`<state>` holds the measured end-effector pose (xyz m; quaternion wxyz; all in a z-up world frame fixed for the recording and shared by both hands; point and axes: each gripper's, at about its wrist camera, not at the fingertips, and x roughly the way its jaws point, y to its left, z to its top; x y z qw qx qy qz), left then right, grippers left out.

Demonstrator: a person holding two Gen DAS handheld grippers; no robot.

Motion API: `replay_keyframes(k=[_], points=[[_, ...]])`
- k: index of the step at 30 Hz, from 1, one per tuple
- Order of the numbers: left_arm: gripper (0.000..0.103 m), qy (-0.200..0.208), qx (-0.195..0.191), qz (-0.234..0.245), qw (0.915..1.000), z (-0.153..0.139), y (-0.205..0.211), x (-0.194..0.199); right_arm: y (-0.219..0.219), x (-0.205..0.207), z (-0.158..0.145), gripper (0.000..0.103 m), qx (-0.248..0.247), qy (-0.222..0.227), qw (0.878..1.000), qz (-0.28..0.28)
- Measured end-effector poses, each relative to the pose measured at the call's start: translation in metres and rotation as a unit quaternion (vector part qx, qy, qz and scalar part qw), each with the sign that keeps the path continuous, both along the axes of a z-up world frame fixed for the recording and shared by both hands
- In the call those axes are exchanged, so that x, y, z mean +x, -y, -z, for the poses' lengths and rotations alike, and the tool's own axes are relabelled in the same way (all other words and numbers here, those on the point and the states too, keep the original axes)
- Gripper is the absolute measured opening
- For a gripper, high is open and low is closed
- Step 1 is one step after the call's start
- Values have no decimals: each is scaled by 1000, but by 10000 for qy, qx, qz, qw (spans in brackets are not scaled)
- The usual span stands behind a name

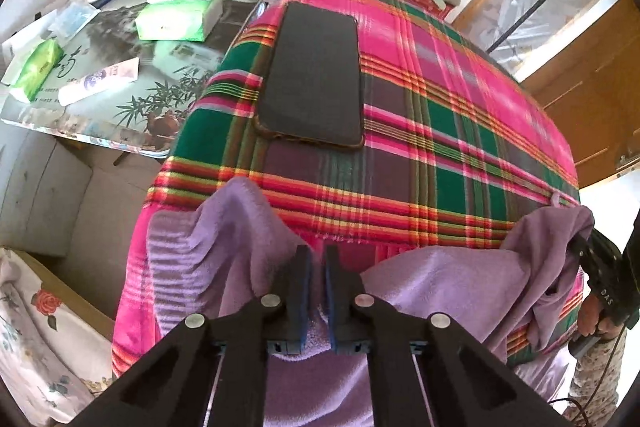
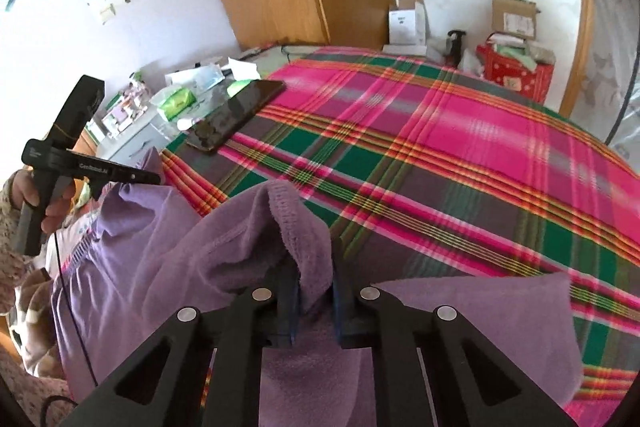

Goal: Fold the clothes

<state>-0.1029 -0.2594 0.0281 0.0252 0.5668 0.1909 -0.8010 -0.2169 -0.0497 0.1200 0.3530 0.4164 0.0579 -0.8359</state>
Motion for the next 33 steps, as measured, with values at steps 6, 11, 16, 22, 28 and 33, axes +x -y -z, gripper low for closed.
replay_keyframes(k=[6, 11, 16, 22, 28, 33], points=[[6, -191, 134, -175, 9996, -7, 5, 21, -13, 25, -12, 11, 68, -297, 9995, 26], [6, -235, 230, -260, 9991, -6, 7, 39, -21, 50, -20, 10, 215, -535, 9983, -112], [6, -266, 325, -321, 9986, -4, 8, 55, -27, 78, -20, 9, 461, -672, 9963, -285], [6, -304, 402, -407, 9979, -6, 9, 69, -38, 110, -12, 9, 668, -713, 9945, -372], [6, -337, 435, -486, 9973, -8, 10, 80, -44, 135, 1, 9, 745, -630, 9945, -378], [6, -355, 535, -585, 9962, -8, 12, 94, -48, 146, 7, 9, 698, -553, 9953, -378]])
